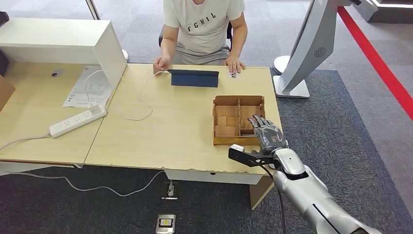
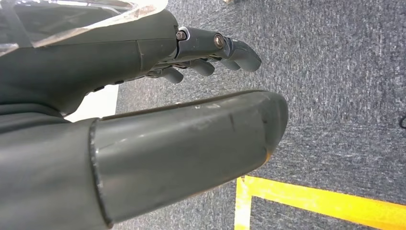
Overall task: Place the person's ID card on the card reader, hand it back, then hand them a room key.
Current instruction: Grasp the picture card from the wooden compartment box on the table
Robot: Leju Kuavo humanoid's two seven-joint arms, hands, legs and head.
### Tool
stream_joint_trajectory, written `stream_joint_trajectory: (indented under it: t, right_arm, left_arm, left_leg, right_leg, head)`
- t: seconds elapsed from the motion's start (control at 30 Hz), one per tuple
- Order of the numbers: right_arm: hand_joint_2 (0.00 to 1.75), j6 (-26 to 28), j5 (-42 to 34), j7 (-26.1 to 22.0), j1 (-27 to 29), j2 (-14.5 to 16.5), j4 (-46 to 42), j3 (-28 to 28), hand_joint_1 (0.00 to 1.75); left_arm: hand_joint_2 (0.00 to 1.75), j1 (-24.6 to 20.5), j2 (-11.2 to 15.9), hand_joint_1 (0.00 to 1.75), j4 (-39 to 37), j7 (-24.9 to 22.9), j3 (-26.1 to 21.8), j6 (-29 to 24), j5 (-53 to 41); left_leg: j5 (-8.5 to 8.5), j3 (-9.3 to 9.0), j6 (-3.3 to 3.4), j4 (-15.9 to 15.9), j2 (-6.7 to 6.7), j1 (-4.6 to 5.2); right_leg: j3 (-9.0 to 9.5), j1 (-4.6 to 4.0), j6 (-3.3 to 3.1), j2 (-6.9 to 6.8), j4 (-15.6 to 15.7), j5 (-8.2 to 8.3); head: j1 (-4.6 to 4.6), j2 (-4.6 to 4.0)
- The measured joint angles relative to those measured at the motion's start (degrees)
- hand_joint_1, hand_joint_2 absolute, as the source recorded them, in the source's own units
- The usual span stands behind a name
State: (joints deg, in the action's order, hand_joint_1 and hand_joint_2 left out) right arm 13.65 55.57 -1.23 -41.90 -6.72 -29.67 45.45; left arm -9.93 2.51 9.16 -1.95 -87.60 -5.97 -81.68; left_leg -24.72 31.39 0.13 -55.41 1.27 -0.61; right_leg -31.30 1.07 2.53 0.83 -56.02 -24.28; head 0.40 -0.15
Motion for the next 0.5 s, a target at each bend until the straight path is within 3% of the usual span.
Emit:
stream_joint_trajectory:
  t: [0.07,0.1,0.2,0.23,0.5]
  right_arm:
    - [1.75,0.0,0.2,-0.1,-0.2,0.0,0.3,0.0,0.03]
    - [1.75,0.1,0.3,-0.2,-0.2,0.0,0.4,-0.1,0.27]
    - [1.75,0.3,0.9,-0.1,-0.5,0.1,0.7,-0.1,1.55]
    - [1.75,0.4,1.1,-0.1,-0.6,0.1,0.8,-0.2,1.75]
    - [1.75,1.0,1.4,-0.1,-0.7,0.2,1.5,-0.4,1.75]
  left_arm:
    - [0.0,0.0,0.0,0.0,0.0,0.0,0.0,0.0,0.0]
    - [0.0,0.0,0.0,0.0,0.0,0.0,0.0,0.0,0.0]
    - [0.0,0.0,0.0,0.0,0.0,0.1,0.0,0.0,0.0]
    - [0.0,0.0,0.0,0.0,0.0,0.2,0.0,0.0,0.0]
    - [0.0,0.0,0.0,0.0,0.0,0.9,0.0,0.3,0.1]
  left_leg:
    - [0.0,0.0,0.0,0.0,0.0,0.0]
    - [0.0,0.0,0.0,0.0,0.0,0.0]
    - [0.0,0.0,0.0,0.0,0.0,0.0]
    - [0.0,0.0,0.0,0.0,0.0,0.0]
    - [0.0,0.0,0.0,0.0,0.0,0.0]
  right_leg:
    - [0.0,0.0,0.0,0.0,0.0,0.0]
    - [0.0,0.0,0.0,0.0,0.0,0.0]
    - [0.0,0.0,0.0,0.0,0.0,0.0]
    - [0.0,0.0,0.0,0.0,0.0,0.0]
    - [0.0,0.0,0.0,0.0,0.0,0.0]
  head:
    - [0.01,0.0]
    - [0.01,0.0]
    - [0.01,0.0]
    - [0.01,0.0]
    - [0.0,0.0]
